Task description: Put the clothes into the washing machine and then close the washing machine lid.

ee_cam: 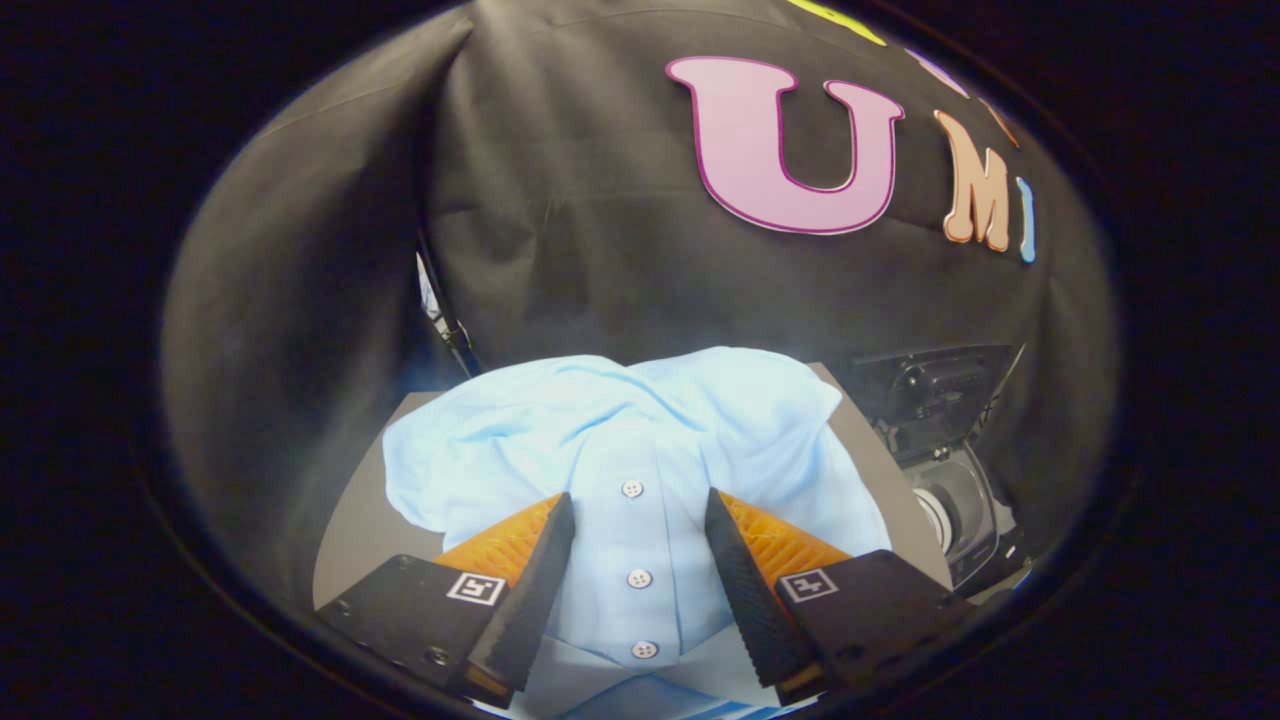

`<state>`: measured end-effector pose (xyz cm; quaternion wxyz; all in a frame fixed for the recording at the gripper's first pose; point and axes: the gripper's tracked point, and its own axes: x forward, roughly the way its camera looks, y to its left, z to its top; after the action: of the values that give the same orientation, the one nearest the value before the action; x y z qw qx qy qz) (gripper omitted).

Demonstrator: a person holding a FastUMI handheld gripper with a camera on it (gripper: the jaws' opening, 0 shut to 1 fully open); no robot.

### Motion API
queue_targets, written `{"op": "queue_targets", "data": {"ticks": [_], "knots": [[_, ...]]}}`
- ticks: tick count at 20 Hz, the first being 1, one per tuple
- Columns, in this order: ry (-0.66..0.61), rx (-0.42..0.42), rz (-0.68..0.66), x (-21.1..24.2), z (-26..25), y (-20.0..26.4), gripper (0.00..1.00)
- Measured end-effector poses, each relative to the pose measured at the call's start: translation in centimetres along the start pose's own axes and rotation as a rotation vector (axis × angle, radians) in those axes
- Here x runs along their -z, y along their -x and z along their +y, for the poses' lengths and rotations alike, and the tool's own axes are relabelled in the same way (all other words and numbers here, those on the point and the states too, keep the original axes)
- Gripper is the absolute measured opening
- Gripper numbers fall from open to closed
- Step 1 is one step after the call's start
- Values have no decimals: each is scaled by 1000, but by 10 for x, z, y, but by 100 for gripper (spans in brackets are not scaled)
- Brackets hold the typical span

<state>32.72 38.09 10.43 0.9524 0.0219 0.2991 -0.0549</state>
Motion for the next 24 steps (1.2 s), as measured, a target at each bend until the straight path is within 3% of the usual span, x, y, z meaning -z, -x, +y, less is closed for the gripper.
{"op": "queue_targets", "data": {"ticks": [1, 6, 7, 9, 12, 17, 24], "knots": [[25, 13, 7, 1, -2, 1, 84], [83, 14, 11, 11, 1, 9, 40], [99, 18, 0, 13, 1, 11, 40], [172, 32, -51, 13, 2, 17, 6], [136, 0, -54, 14, 4, 13, 6], [75, -40, -172, 3, 8, 13, 5], [79, 46, -294, -31, -4, 32, 5]]}}
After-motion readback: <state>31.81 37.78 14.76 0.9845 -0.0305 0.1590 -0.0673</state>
